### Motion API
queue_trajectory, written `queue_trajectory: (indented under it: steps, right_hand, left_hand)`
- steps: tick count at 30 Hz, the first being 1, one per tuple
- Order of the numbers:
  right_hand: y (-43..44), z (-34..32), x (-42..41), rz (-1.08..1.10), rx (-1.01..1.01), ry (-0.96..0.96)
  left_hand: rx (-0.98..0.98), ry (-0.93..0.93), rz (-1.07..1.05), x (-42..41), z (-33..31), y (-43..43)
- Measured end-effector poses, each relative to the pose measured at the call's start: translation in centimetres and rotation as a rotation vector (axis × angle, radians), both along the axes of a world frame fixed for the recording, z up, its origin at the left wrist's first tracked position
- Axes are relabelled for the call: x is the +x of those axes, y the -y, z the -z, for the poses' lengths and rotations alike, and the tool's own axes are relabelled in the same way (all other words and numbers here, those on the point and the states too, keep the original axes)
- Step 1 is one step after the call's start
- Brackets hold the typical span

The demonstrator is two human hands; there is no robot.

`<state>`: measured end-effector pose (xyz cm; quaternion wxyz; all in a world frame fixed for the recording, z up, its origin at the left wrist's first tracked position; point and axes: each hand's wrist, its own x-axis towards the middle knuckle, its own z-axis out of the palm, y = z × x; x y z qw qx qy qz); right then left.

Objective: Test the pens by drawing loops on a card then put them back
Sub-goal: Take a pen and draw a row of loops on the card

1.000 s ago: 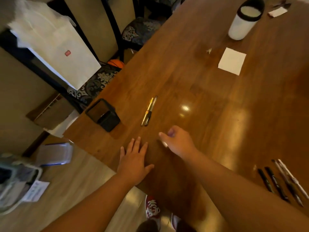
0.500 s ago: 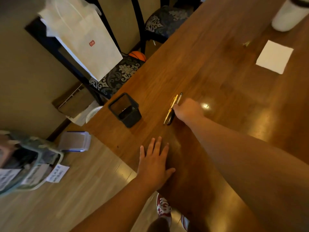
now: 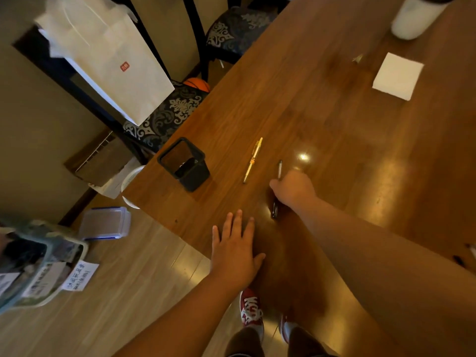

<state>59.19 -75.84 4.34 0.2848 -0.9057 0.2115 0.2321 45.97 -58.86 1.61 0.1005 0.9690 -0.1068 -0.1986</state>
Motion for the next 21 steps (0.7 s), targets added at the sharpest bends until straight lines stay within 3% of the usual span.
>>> queue_trajectory:
  steps: [7,11,18,21]
  right_hand:
    - [3.9,-1.0,-12.1,0.364,0.41,-0.007]
    - [7.2,-3.6,-20.1,0.581,0.59,-0.072]
    - [12.2,-6.1,-30.3,1.058,0.791,-0.071]
    - [14.8,-6.6,-33.0,1.102,0.862,-0.01]
  left_hand:
    - [-0.299,-0.051,0.078,-1.1,-2.0,3.2]
    - [-0.534,-0.38,0.092,-3.6,-3.7,6.3]
    - [-0.561,-0.488,0.318,-8.0,-4.9,12.4]
    - [-0.544,-0.442,0.44,-9.4,-5.7,15.9]
